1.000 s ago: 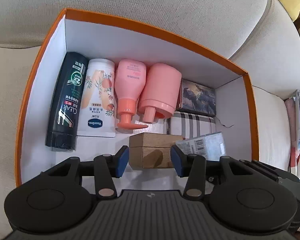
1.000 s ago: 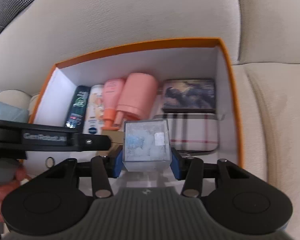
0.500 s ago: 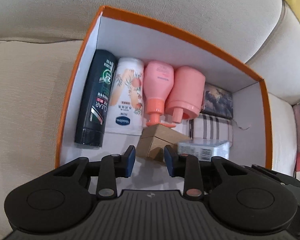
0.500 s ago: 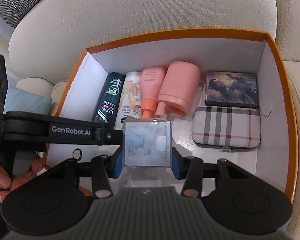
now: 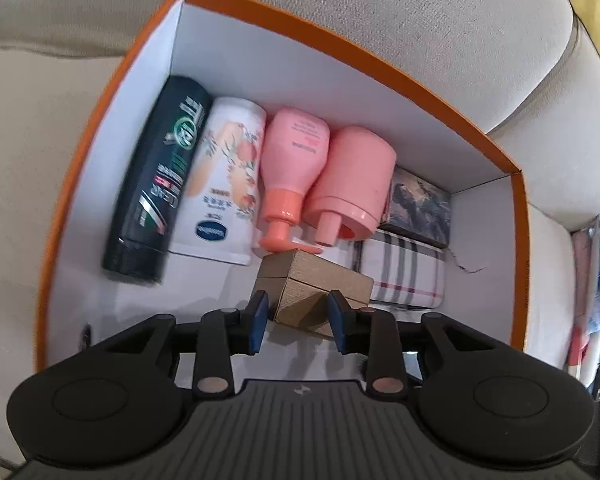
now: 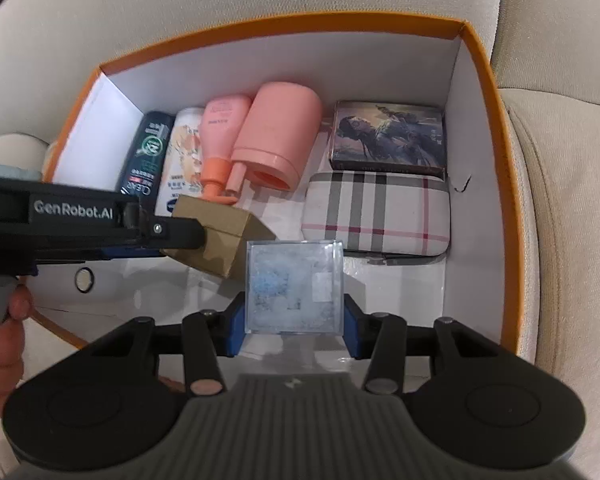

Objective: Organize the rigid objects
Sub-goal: 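Lower the cardboard box into the orange box and open left tool, then lower the clear cube into the orange box and open right tool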

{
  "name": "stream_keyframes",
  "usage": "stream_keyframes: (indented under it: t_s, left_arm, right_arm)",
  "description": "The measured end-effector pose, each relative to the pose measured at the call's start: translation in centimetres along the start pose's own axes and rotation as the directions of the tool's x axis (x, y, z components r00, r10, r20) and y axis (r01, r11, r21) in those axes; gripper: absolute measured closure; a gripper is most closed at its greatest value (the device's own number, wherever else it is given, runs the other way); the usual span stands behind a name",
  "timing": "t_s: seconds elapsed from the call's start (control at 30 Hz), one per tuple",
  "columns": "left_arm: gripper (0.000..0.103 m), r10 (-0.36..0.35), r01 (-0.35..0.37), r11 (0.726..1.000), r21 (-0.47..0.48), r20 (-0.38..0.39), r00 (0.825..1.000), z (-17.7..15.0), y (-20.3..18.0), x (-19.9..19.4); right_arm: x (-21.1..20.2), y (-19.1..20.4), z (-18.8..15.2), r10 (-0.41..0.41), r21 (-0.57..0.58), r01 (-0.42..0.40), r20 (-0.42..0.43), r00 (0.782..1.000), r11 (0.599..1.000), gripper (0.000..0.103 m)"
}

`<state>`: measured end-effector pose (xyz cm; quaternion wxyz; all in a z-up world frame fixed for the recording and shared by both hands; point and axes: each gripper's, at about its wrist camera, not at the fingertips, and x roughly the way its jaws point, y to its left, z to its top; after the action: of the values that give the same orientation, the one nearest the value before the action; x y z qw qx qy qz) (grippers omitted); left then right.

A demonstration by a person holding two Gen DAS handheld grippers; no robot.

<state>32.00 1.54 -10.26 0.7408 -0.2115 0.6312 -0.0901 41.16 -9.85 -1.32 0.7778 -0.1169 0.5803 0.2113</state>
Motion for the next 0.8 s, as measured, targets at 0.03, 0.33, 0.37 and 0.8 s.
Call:
stream_keyframes:
  t_s: [0.03, 0.33, 0.37, 0.8]
  left_arm:
    - [0.069, -0.006, 0.006, 1.000, -0.005, 0.002, 1.000, 0.0, -0.1, 0.1]
    - [0.069, -0.034, 0.034, 0.999, -0.005, -0.003, 0.999, -0.3, 0.0, 0.2]
    - [0.069, -0.039, 0.039, 0.999, -0.010, -0.007, 0.999, -0.3, 0.2, 0.3]
    - [0.069, -0.046, 0.044, 0.998, 0.053, 0.054, 0.997, -1.1, -0.1, -1.4]
  right_arm:
    - [0.1, 0.1, 0.0, -0.013, -0.007, 0.013, -0.003, 1.000, 1.000, 0.055]
    - [1.4, -0.1, 0.8, -0.102, 0.038, 0.104, -0.045, 0.994, 0.994, 0.055]
    - [1.5, -0.2, 1.0, -0.097, 0.046, 0.100, -0.050, 0.994, 0.994, 0.055]
    - [1.8, 0.1, 1.0, -0.119, 0.105, 0.124, -0.049, 0.992, 0.987, 0.050]
